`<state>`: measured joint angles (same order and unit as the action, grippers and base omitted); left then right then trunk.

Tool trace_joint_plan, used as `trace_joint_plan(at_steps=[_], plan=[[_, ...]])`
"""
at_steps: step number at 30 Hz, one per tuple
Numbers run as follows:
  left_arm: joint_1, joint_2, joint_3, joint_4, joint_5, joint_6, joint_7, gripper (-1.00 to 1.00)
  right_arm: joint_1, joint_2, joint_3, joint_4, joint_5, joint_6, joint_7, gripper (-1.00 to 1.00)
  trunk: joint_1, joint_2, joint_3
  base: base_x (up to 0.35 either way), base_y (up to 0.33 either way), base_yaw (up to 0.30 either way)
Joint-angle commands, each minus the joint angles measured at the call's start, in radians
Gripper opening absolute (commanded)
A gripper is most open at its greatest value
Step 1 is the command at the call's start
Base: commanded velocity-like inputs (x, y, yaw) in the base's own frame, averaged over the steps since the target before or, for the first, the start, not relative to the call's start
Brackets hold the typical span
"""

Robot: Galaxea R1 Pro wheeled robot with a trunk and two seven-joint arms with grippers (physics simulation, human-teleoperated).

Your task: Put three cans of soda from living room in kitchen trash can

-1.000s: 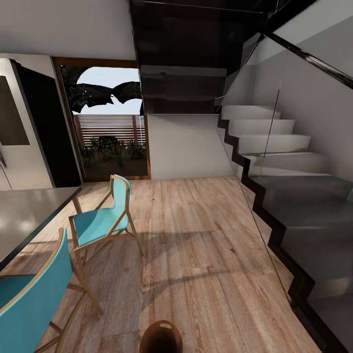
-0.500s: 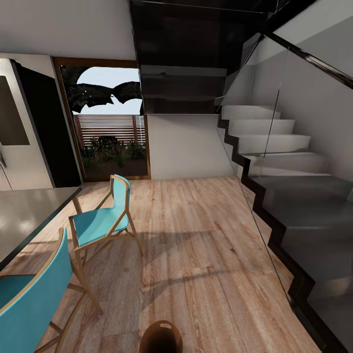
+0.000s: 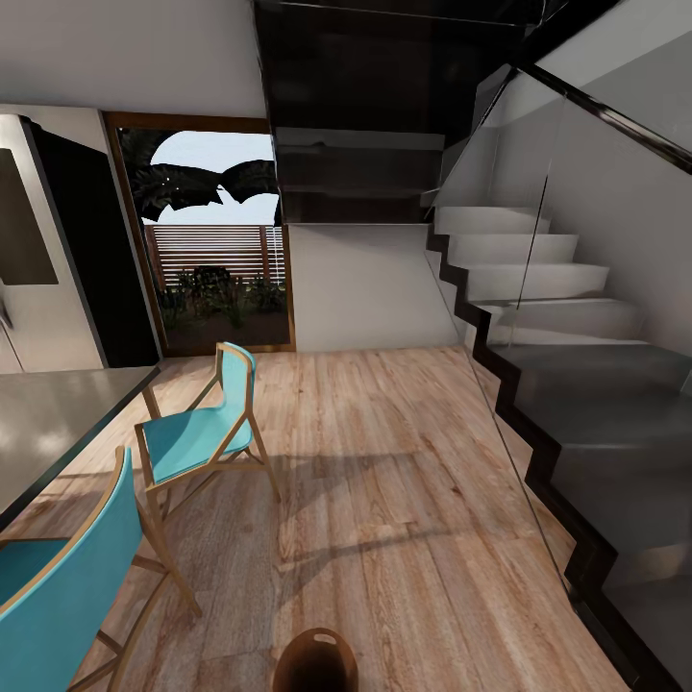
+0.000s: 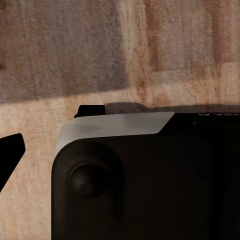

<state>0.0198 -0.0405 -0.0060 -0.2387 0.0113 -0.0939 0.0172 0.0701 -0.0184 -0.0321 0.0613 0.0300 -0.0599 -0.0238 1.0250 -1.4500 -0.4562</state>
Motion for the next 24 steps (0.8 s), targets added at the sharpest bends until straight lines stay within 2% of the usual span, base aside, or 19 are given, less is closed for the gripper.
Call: trace_joint_plan(at_steps=[1,24], plan=[[0.000,0.000,0.000,0.000,0.000,0.000,0.000,1.00,0.000,0.000,0.000,0.000,0.000,0.000,0.000,1.00,0.000,0.000,0.000,0.000,0.000,0.000],[0.000,0.000,0.000,0.000,0.000,0.000,0.000,1.00,0.000,0.000,0.000,0.000,0.000,0.000,0.000,1.00,0.000,0.000,0.000,0.000,0.000,0.000]])
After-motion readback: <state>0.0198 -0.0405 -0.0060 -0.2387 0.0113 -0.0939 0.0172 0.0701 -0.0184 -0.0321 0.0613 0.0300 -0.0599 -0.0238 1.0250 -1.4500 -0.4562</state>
